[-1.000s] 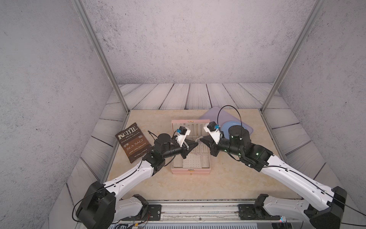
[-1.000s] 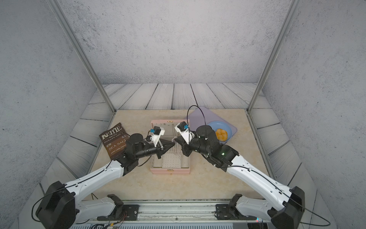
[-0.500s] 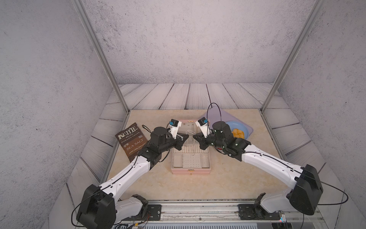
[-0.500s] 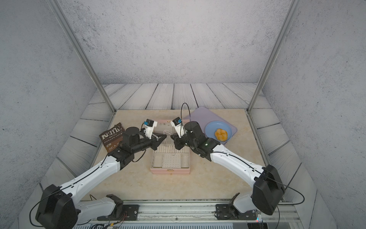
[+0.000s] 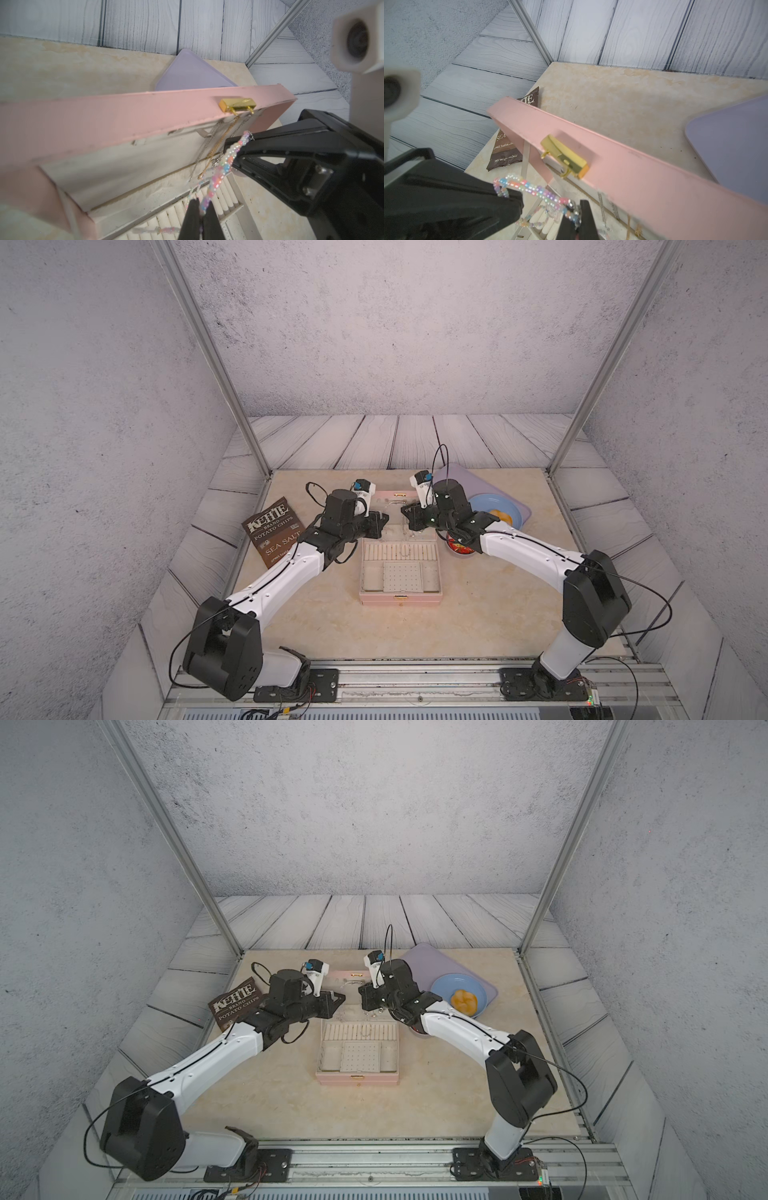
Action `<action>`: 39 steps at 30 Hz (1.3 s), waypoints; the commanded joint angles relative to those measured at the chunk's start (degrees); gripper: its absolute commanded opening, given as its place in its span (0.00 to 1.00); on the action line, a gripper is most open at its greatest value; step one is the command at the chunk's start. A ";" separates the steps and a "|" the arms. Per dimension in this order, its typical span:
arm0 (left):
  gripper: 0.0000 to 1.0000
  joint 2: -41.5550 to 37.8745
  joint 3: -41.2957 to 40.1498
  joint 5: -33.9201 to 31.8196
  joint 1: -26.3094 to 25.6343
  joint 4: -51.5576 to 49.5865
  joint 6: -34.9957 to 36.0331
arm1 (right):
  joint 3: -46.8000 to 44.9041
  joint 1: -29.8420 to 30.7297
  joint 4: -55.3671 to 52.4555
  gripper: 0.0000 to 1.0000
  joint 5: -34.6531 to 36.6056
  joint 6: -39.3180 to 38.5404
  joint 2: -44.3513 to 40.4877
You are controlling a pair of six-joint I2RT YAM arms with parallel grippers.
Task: Put jewelry chain into jewelry box
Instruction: Hang the necklace on the jewelry box clasp.
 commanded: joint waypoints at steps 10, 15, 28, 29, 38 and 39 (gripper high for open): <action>0.00 5.89 6.75 2.28 0.51 -4.28 -2.76 | 3.95 -0.16 0.12 0.00 -1.27 4.37 3.29; 0.00 7.37 7.53 4.55 0.51 -3.74 -1.83 | 3.94 -0.16 -0.88 0.00 -0.74 4.79 3.90; 0.00 8.00 7.87 3.69 0.25 -5.55 7.62 | 3.88 -0.18 -2.49 0.00 1.94 5.80 4.94; 0.00 8.23 8.01 3.51 0.25 -5.95 8.23 | 3.86 -0.17 -2.49 0.00 2.07 5.89 5.05; 0.00 10.07 8.08 1.96 0.25 -6.90 7.87 | 4.03 -0.16 -2.85 0.00 1.68 6.13 6.17; 0.00 10.32 8.08 2.14 0.25 -6.86 7.72 | 4.05 -0.18 -2.95 0.00 1.68 6.13 6.21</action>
